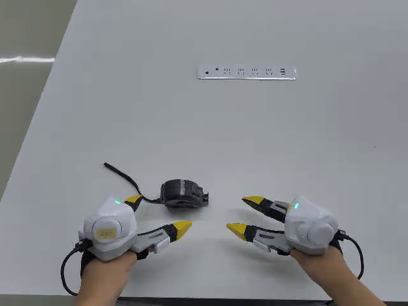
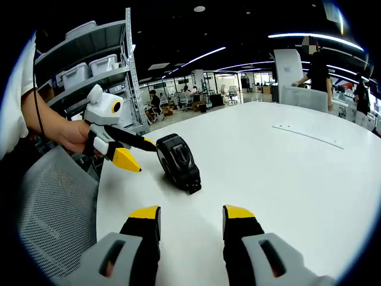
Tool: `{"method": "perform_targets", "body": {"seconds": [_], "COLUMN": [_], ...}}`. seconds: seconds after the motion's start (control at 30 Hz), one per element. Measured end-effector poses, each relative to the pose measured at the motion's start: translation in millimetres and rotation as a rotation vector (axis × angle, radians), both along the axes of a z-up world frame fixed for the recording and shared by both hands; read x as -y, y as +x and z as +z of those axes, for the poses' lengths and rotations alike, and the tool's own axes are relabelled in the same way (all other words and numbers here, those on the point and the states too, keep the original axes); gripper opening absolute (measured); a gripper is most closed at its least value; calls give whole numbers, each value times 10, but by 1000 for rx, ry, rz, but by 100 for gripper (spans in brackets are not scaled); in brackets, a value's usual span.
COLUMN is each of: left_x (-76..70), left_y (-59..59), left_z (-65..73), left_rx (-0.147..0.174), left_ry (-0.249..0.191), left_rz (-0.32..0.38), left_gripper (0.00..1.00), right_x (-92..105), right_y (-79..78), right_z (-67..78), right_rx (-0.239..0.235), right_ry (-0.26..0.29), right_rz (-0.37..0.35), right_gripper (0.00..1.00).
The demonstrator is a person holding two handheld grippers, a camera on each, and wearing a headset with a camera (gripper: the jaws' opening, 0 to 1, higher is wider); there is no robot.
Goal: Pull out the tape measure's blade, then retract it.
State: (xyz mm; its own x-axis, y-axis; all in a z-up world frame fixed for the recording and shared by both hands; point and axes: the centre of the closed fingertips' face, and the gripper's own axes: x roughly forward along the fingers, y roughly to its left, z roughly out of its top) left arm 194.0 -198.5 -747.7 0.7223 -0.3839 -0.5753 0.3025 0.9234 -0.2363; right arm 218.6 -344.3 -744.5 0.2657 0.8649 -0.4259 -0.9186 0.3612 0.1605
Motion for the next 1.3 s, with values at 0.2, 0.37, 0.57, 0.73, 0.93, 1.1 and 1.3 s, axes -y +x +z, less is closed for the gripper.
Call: {"method": "perform_targets", "body": {"seconds": [0.2, 0.37, 0.57, 0.73, 0.93, 1.1, 1.3], "left_x": [-38, -56, -126, -174, -215, -206, -222], "left_y": [-72, -147, -218, -260, -288, -340, -421], "left_z": [23, 23, 44, 84, 99, 99, 102], "left_rx": [6, 3, 0, 6, 13, 16, 15], "left_ry": [-3, -6, -26, -24, -22, -17, -19], "left_rz": [-7, -15, -9, -5, -2, -16, -20], "left_gripper": [80, 80, 80, 80, 80, 80, 80], "right_x": [87, 142, 200, 254, 327, 398, 455], "right_y": [17, 13, -3, -32, -82, -107, -149], "right_z": [79, 94, 125, 174, 191, 212, 233], "right_rx": [12, 17, 24, 27, 25, 27, 30], "right_ry": [8, 5, 5, 5, 4, 2, -2], "right_rz": [-39, -50, -59, -70, -81, -91, -99], "right_gripper": [42, 43, 44, 45, 47, 48, 49]}}
